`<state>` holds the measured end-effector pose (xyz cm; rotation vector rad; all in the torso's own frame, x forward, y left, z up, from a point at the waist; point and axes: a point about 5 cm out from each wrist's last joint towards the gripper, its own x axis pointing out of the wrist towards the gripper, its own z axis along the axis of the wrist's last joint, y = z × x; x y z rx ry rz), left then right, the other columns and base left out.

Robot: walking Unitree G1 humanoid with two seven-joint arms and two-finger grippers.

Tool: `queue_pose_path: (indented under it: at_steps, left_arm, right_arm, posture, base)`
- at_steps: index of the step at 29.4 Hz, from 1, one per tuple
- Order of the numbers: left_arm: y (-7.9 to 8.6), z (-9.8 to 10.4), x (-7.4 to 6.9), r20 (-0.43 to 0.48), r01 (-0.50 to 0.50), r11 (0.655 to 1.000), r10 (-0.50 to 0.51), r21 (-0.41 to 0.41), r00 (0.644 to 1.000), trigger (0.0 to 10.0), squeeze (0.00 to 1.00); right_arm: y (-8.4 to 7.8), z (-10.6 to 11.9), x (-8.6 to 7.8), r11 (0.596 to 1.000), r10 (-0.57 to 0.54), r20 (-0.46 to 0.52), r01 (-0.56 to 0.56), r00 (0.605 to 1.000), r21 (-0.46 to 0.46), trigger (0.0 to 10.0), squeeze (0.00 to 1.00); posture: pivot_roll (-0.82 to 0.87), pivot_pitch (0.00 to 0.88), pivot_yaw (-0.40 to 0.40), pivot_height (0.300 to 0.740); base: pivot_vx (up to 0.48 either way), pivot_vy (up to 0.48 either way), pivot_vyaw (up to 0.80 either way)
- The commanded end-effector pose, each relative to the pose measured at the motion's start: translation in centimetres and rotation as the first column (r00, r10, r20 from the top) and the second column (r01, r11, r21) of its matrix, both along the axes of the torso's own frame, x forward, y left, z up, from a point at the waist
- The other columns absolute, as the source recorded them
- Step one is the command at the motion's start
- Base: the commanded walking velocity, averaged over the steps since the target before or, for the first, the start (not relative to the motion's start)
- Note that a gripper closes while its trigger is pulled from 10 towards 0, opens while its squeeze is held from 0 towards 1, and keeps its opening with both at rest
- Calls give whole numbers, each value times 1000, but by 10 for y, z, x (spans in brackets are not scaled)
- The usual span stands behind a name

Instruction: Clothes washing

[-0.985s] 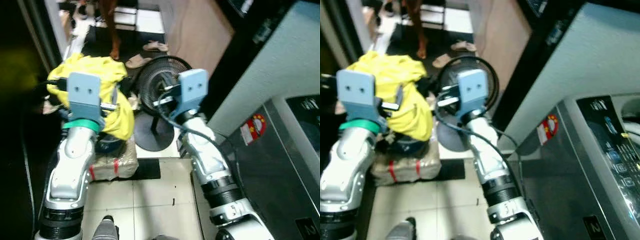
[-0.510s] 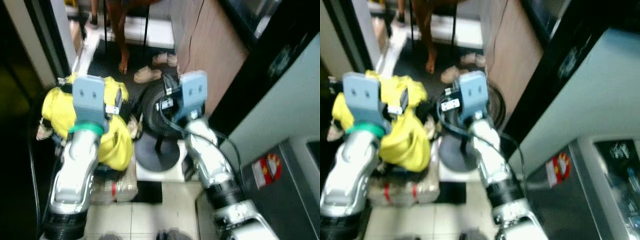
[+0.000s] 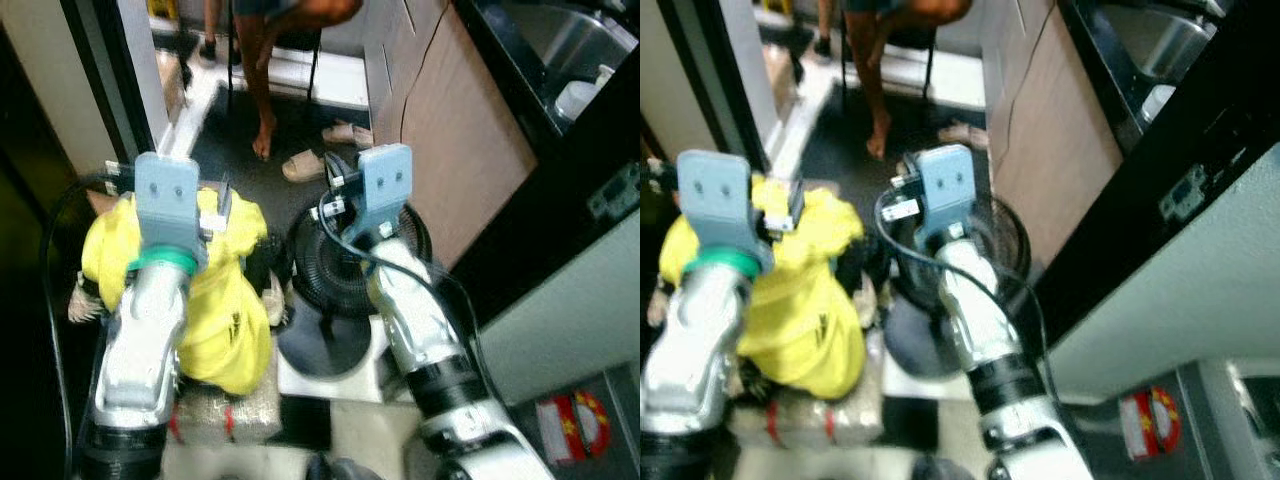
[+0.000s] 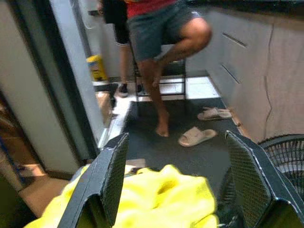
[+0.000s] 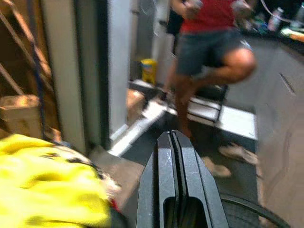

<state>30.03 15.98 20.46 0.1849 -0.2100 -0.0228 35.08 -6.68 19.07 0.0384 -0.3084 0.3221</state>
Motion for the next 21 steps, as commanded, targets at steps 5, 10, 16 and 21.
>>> queue_pose_path:
  at_steps: [5,10,16,21]
  left_arm:
    - [22,-12,-3,-35,-72,997,73,24,997,10000,0]
    - [24,-15,-4,-52,-87,996,89,36,995,10000,0]
    - [44,-38,-22,-124,-93,995,95,18,988,10000,0]
    - [37,-37,-18,-120,-37,996,46,78,992,10000,0]
  right_arm:
    - [5,-4,-2,1000,26,-15,-26,1000,5,10000,0]
    - [7,-3,-2,999,48,-9,-49,999,-12,10000,0]
    - [14,-7,0,997,82,-27,-82,996,-9,10000,0]
    - [12,-15,4,998,58,-56,-59,997,-5,10000,0]
  posture:
    - [169,24,-121,740]
    - [173,25,-127,740]
    - [191,13,-150,740]
    - [196,0,-108,740]
  base:
    - [226,0,0]
    - [0,0,0]
    - [0,0,0]
    - [0,0,0]
